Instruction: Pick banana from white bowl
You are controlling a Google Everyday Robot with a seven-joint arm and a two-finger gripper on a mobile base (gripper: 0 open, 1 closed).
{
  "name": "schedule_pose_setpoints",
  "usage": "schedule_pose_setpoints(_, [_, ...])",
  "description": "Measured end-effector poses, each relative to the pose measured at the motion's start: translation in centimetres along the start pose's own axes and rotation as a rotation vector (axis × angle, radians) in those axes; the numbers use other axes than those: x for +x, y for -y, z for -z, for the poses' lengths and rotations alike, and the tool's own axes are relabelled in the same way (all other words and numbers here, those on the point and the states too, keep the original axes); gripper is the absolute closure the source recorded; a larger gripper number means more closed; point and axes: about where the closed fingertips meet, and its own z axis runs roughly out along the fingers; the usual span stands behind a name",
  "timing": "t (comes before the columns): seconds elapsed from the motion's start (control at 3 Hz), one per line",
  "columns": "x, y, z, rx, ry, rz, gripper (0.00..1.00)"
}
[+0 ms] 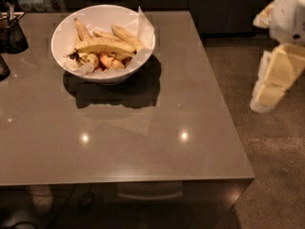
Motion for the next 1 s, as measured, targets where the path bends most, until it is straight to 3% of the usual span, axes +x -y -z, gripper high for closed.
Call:
schedule_pose_setpoints(0.33, [-4.0, 2.0, 2.1, 0.035, 0.036, 0.041, 0.00])
schedule_pose_setpoints(0.67, [-7.6, 3.0, 2.6, 0.029, 0.060, 0.125, 0.00])
schedule_pose_setpoints(1.0, [-8.0, 3.2, 3.0, 0.049, 0.074, 0.123, 0.00])
